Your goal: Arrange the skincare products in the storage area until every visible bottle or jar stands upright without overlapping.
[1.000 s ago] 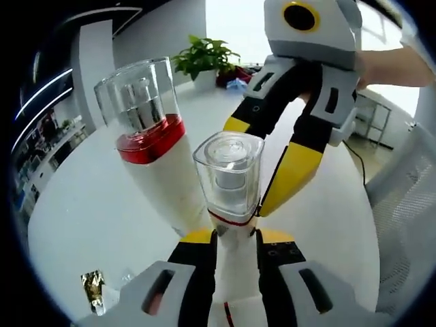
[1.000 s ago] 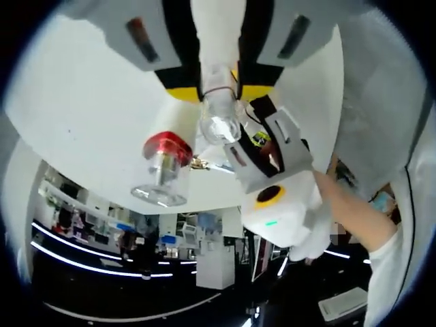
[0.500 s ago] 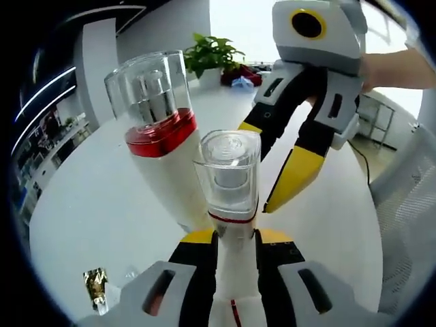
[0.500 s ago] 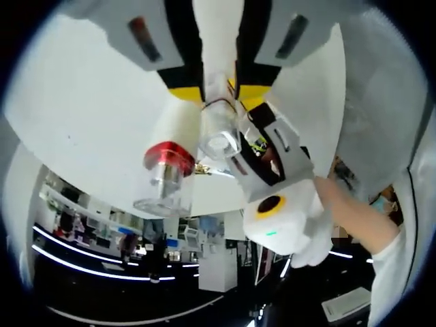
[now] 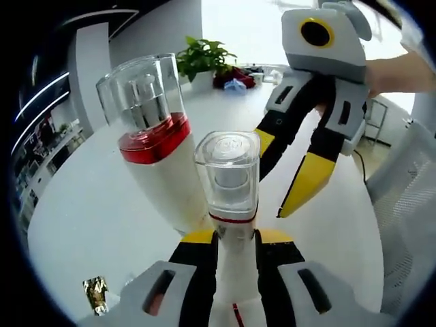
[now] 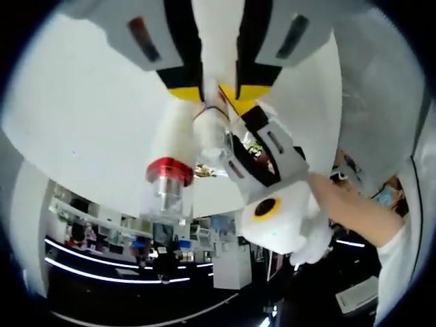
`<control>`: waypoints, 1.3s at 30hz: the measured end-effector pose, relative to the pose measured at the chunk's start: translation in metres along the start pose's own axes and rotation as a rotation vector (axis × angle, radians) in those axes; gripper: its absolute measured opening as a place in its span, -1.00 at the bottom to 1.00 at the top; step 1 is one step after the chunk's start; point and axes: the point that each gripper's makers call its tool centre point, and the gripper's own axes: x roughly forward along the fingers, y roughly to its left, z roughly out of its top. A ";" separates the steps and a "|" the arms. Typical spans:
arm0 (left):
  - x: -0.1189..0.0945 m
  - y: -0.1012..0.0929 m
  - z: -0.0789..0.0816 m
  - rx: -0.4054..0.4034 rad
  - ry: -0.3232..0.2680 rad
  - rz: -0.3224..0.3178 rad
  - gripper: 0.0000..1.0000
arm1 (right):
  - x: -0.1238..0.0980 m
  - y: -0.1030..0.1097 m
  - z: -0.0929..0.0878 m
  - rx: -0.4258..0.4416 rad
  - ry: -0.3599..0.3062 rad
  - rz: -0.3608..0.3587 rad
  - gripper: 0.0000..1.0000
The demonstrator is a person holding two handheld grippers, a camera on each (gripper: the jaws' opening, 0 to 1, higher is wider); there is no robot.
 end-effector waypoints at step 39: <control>-0.080 -0.034 -0.023 -0.212 0.016 0.071 -0.03 | -0.039 0.058 0.005 0.103 -0.042 -0.074 0.17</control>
